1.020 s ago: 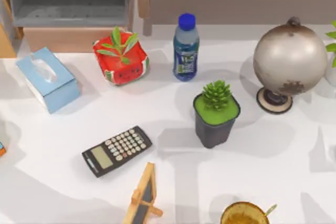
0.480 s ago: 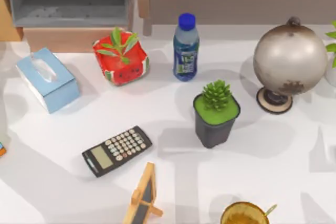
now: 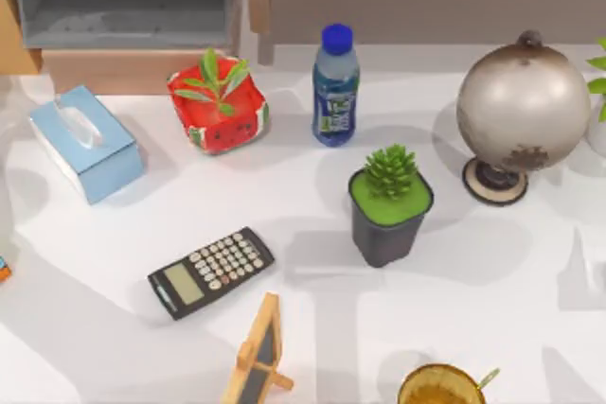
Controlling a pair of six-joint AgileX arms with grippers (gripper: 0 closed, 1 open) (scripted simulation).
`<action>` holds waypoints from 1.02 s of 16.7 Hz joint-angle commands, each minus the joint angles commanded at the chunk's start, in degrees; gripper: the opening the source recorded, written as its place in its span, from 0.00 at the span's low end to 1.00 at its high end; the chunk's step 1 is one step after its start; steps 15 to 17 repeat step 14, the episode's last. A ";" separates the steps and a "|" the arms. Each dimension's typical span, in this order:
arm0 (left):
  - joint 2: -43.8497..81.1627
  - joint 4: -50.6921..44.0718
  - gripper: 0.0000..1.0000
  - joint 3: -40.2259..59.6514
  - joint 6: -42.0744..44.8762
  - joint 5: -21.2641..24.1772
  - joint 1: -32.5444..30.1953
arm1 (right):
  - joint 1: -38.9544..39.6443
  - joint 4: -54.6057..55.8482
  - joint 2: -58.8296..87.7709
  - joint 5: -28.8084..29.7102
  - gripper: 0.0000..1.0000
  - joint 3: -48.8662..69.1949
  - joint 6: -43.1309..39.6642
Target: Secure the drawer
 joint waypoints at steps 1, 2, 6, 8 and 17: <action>0.00 0.00 0.45 0.00 0.00 0.00 0.00 | 0.00 0.00 0.00 0.00 1.00 0.00 0.00; 0.00 0.00 0.53 0.00 0.00 0.00 0.00 | 0.00 0.00 0.00 0.00 1.00 0.00 0.00; 0.00 0.00 0.83 0.00 0.00 0.00 0.00 | 0.00 0.00 0.00 0.00 1.00 0.00 0.00; 0.00 0.00 0.98 0.00 0.00 0.00 0.00 | 0.00 0.00 0.00 0.00 1.00 0.00 0.00; 0.00 0.00 1.00 0.00 0.00 0.00 0.00 | 0.00 0.00 0.00 0.00 1.00 0.00 0.00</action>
